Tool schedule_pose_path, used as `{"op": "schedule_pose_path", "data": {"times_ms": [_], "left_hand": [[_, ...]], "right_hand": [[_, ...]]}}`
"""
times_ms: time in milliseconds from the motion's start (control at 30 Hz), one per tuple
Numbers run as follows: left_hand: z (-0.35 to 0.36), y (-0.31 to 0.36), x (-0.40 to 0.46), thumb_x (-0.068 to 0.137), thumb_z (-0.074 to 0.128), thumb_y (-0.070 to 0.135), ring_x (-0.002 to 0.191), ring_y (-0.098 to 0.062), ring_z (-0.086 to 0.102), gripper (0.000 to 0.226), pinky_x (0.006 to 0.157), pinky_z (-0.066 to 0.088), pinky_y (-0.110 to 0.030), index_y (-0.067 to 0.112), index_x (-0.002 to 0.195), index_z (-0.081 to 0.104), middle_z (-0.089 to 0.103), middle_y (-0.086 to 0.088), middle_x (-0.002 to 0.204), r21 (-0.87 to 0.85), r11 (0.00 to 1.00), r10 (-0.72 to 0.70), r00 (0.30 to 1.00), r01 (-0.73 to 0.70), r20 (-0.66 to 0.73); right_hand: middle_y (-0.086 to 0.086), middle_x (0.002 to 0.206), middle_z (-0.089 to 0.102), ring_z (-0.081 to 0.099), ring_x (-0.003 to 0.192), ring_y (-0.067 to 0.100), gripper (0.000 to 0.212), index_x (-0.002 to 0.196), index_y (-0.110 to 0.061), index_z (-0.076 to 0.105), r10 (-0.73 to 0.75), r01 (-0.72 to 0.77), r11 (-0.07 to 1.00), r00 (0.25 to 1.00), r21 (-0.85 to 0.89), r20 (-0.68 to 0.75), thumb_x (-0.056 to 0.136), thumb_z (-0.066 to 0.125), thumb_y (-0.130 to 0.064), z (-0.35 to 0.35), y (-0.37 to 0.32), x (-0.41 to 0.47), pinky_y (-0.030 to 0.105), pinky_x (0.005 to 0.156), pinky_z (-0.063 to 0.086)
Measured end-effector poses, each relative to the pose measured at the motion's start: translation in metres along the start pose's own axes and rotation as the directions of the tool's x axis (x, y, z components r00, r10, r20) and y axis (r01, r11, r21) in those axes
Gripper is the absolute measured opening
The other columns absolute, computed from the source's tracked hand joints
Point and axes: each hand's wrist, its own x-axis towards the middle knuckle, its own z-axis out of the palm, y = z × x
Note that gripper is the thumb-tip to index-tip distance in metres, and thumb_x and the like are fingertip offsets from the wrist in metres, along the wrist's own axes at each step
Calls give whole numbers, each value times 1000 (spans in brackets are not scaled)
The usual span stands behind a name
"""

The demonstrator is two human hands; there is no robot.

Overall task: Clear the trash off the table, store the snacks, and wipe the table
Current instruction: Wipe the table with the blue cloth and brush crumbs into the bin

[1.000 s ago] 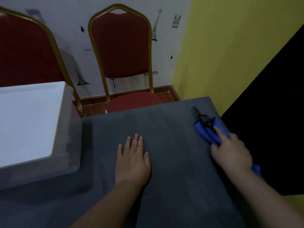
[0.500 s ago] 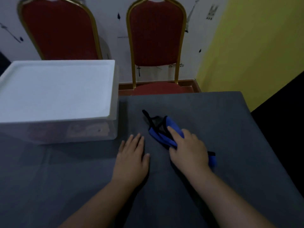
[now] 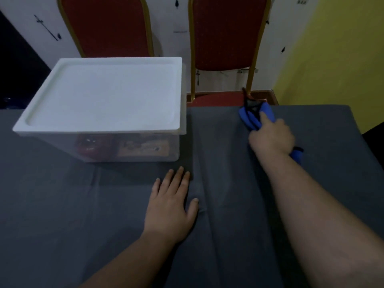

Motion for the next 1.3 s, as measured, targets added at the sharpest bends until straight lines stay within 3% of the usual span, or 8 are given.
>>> {"op": "schedule_pose_path", "data": {"times_ms": [200,400,600,767,900,1067,1200,1300], "left_hand": [[0,-2,1,85,25,52,143,-18,23,67,114,2,-35,23,146,31,27,3,154,-20,1000,2,1000,-2,-20],[-2,1,0,85,23,52,144,-19,15,69,116,3,-37,24,148,24,20,3,157,-42,999,8,1000,-8,-10],[-4,2,-1,90,28,49,145,-20,10,65,118,3,-42,21,149,20,15,1,158,-22,1000,-3,1000,3,26],[-9,2,-2,96,24,46,146,-20,-3,64,118,-4,-46,17,151,9,2,1,160,-21,1000,21,992,-19,124],[-15,-16,-30,96,15,49,146,-18,-12,67,115,-11,-50,16,151,-4,-11,1,159,40,999,-1,981,-7,195],[-22,-68,-78,97,15,50,145,-16,-13,67,117,-9,-46,16,151,-7,-13,1,159,82,996,24,976,-42,218],[-29,-108,-109,97,16,48,145,-14,-15,65,118,-8,-43,19,150,-8,-14,3,158,45,997,57,970,-69,237],[-31,-123,-123,98,17,49,144,-14,-17,66,117,-10,-41,17,150,-8,-15,2,158,22,996,78,964,-86,254]], "right_hand": [[11,128,44,47,111,29,61,148,-34,20,-321,322,946,946,-34,36,92,45,-31,22,-76,-51,38,82,40],[5,132,45,49,108,26,64,147,-38,22,-486,486,874,873,12,48,89,48,-32,22,1,-145,36,80,41],[17,126,50,53,105,40,63,145,-32,34,-86,84,991,996,-106,-19,84,53,-31,-1,114,-142,43,82,47],[23,137,36,41,122,42,64,150,-30,18,319,-319,948,946,-12,53,92,43,-30,-9,112,-113,45,97,38],[17,125,46,50,110,37,61,147,-30,25,-27,29,992,1000,-122,16,90,47,-27,9,26,-167,38,85,44],[10,130,42,48,107,31,68,149,-31,19,-398,411,907,907,-87,140,89,50,-35,28,-30,-278,38,82,41],[12,105,64,62,73,32,77,132,-27,54,-444,459,879,886,-129,130,60,79,-33,33,7,-322,36,57,50],[16,109,63,62,81,38,73,134,-28,52,-343,359,915,933,-182,114,66,76,-30,28,47,-324,40,62,54]]}}
